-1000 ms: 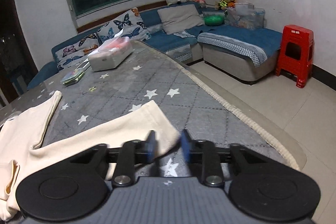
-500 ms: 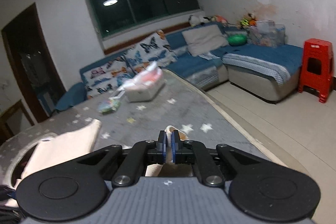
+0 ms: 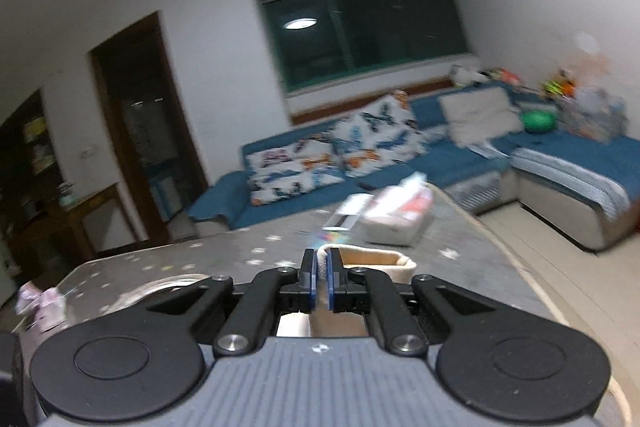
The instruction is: Fold clothes
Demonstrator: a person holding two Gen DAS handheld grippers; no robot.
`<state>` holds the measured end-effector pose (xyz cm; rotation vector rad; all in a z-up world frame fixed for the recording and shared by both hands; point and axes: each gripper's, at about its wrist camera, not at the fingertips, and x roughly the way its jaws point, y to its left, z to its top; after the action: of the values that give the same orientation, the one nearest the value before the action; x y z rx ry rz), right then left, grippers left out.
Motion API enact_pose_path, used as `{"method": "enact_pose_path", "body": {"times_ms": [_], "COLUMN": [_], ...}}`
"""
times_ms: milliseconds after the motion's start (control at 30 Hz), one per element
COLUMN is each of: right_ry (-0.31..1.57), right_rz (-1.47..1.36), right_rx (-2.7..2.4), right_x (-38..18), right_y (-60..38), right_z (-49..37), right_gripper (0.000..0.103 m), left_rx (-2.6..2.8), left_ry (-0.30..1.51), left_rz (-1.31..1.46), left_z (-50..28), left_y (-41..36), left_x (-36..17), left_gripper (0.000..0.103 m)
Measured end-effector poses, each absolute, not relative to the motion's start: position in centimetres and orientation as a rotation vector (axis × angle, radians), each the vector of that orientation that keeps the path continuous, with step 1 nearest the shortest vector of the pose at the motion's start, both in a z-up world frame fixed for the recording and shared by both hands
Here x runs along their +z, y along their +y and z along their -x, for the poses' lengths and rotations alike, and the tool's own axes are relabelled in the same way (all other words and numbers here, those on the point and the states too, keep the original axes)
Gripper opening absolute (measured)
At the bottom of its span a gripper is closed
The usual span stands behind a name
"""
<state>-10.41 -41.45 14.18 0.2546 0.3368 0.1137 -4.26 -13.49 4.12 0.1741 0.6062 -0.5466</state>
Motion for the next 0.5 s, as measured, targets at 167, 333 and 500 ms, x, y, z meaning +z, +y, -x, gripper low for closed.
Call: {"method": "enact_pose_path", "body": {"times_ms": [167,333,500], "right_ry": [0.326,0.368,0.461], "right_rz": [-0.197,-0.139,-0.075], "right_rx": [0.241,0.379,0.503], "right_x": [15.9,15.7,13.1], "right_y": [-36.4,-30.5,-24.4], "right_z": [9.1,7.0,5.2], "right_gripper": [0.004,0.004,0.004], "left_rx": [-0.458,-0.365,-0.295], "left_ry": [0.571,0.571,0.581], "left_rz": [-0.130,-0.085,-0.047], "left_z": [4.4,4.4,4.6], "left_y": [-9.0,-4.8,-1.6], "left_x": [5.3,5.2,4.7], "left_gripper": [0.042,0.043,0.043]}}
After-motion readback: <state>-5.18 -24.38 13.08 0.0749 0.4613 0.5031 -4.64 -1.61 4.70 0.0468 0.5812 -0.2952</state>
